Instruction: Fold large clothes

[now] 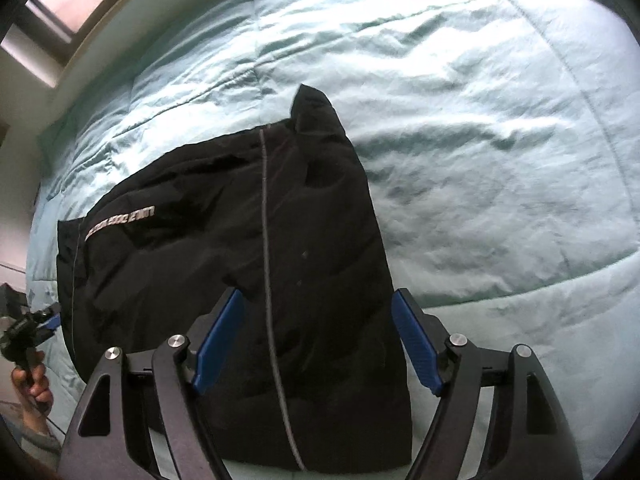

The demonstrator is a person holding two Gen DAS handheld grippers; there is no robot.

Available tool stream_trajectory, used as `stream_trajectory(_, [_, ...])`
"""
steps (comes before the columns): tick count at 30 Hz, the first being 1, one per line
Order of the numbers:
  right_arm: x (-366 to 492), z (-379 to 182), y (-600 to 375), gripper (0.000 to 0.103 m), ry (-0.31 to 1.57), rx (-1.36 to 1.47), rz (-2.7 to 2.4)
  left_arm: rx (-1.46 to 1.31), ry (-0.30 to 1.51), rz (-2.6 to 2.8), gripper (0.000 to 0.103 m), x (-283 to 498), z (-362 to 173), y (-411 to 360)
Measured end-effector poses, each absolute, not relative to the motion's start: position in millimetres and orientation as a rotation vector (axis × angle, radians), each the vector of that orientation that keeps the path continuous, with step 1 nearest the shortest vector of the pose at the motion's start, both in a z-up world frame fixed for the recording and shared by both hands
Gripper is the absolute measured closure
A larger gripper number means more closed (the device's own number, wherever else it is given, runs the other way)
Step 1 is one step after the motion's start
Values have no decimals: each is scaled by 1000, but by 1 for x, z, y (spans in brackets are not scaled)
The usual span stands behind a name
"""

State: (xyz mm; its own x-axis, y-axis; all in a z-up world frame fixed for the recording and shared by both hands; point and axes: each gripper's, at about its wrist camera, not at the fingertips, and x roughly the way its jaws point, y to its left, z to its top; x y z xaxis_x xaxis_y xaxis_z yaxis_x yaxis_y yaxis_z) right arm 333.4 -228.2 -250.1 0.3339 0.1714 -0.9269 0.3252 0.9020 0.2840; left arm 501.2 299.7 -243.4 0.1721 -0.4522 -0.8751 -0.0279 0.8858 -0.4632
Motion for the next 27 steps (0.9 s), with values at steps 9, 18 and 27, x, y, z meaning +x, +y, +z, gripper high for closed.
stream_trajectory(9, [345, -289, -245, 22, 1284, 552, -73, -493, 1425, -378, 37, 524, -274, 298])
stream_trajectory(18, [354, -323, -254, 13, 1288, 744, 22, -564, 1445, -427, 29, 529, -299, 295])
stream_trajectory(27, [369, -351, -242, 3, 1318, 869, 100, -675, 1420, -462, 28, 526, -315, 301])
